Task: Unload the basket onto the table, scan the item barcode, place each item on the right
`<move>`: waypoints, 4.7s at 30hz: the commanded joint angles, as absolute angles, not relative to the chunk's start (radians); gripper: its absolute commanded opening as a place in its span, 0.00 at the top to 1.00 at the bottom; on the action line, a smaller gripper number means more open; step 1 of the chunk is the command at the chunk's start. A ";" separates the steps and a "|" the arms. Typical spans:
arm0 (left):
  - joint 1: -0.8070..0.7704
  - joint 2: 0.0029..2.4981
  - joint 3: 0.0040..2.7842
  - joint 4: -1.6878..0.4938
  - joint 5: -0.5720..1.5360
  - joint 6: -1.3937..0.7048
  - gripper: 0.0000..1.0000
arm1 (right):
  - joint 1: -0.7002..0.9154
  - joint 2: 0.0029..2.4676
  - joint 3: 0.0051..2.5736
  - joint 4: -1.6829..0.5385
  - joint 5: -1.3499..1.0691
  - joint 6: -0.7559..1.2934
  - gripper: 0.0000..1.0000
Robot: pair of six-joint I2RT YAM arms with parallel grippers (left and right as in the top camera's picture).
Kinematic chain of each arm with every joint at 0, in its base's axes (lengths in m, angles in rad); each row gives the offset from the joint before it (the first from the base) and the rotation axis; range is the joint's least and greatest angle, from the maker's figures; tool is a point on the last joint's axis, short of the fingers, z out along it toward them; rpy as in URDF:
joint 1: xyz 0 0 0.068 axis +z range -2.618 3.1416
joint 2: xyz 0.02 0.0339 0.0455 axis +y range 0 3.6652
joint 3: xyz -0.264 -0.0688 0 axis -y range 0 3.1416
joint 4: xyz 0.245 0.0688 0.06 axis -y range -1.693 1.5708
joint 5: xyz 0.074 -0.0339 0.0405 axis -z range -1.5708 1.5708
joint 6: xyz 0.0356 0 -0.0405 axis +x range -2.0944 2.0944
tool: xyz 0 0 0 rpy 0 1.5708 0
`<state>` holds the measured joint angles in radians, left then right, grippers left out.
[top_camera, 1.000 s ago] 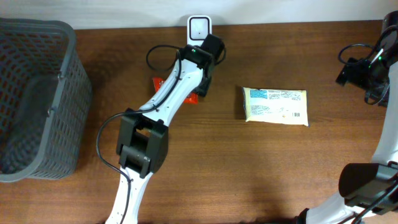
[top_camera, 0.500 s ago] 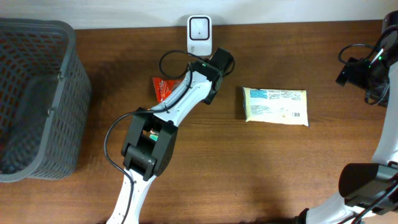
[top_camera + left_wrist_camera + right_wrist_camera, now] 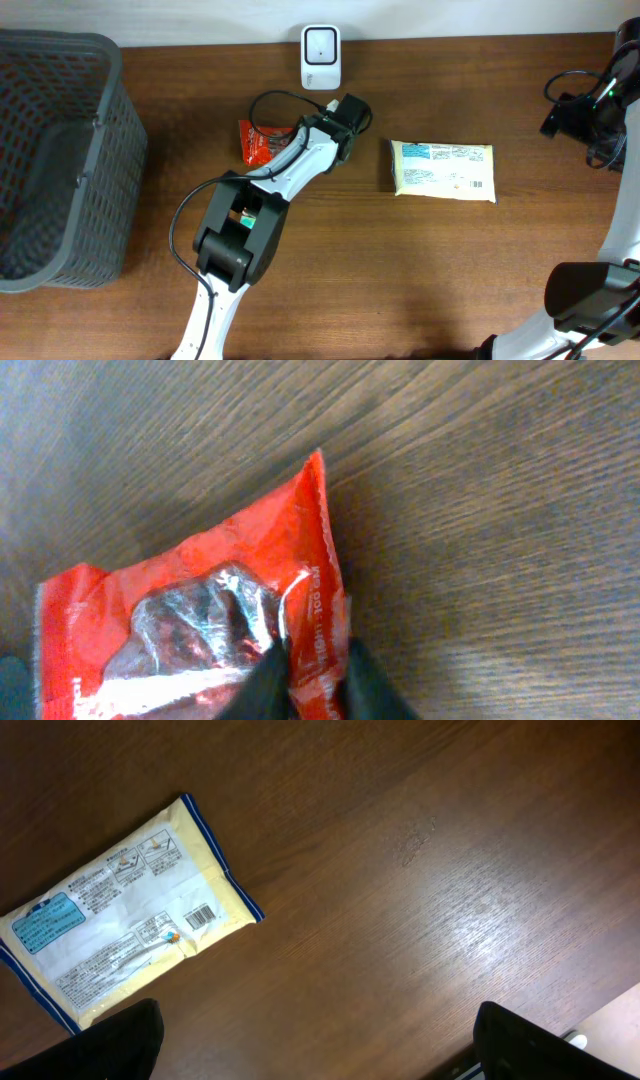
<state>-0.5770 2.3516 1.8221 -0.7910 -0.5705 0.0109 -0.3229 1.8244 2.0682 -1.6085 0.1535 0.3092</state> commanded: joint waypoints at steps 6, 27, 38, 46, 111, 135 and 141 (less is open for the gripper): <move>-0.580 2.304 2.012 -0.969 -0.414 -0.094 1.00 | -0.321 1.829 2.074 -1.608 0.170 0.304 0.02; -0.365 2.204 2.122 -0.982 1.235 -0.171 1.00 | -0.321 1.829 2.074 -1.608 0.169 0.304 0.02; -0.454 2.325 2.101 -0.982 1.173 -0.172 1.00 | -0.321 1.829 2.074 -1.608 0.169 0.304 0.02; -0.329 2.426 2.063 -0.966 0.895 -0.174 1.00 | -0.321 1.829 2.074 -1.608 0.169 0.304 0.02; -0.318 2.478 2.079 -1.087 0.368 -0.332 0.69 | -0.321 1.829 2.074 -1.608 0.169 0.304 0.01; -0.402 2.579 2.649 -1.555 -0.889 -0.400 1.00 | -0.321 1.829 2.074 -1.608 0.169 0.304 0.02; -0.519 2.665 2.649 -1.599 -0.860 -0.435 1.00 | -0.321 1.829 2.074 -1.608 0.169 0.304 0.02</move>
